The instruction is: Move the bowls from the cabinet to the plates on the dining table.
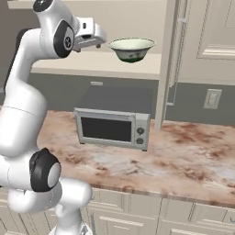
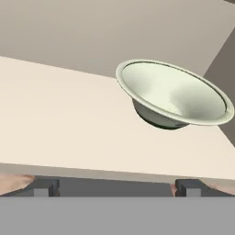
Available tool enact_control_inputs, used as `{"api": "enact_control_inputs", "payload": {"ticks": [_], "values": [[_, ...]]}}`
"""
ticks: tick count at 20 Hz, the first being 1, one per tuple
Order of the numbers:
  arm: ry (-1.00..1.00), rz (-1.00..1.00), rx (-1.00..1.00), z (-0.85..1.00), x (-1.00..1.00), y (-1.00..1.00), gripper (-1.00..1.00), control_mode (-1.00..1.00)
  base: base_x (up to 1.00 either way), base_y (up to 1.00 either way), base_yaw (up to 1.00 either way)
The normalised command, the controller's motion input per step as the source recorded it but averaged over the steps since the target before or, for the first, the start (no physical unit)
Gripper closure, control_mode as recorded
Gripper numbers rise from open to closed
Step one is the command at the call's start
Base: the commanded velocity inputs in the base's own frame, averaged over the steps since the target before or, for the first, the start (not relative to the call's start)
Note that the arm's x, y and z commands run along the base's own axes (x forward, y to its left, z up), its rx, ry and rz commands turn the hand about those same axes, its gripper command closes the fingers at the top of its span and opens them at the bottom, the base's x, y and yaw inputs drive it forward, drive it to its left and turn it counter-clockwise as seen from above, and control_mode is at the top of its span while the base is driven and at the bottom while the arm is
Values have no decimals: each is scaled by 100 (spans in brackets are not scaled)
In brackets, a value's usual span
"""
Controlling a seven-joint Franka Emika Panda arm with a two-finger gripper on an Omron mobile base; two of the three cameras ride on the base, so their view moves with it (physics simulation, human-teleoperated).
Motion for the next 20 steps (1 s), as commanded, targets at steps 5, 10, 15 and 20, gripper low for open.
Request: {"api": "enact_control_inputs", "payload": {"ticks": [5,10,15,20], "values": [[3,0,0,0,28,-18,-100,-100,0,0,0],[0,0,0,0,16,-20,-100,-100,0,0,0],[0,0,0,-2,32,-20,-100,-100,0,0,0],[0,0,0,-10,35,-14,-100,-100,0,0,0]]}}
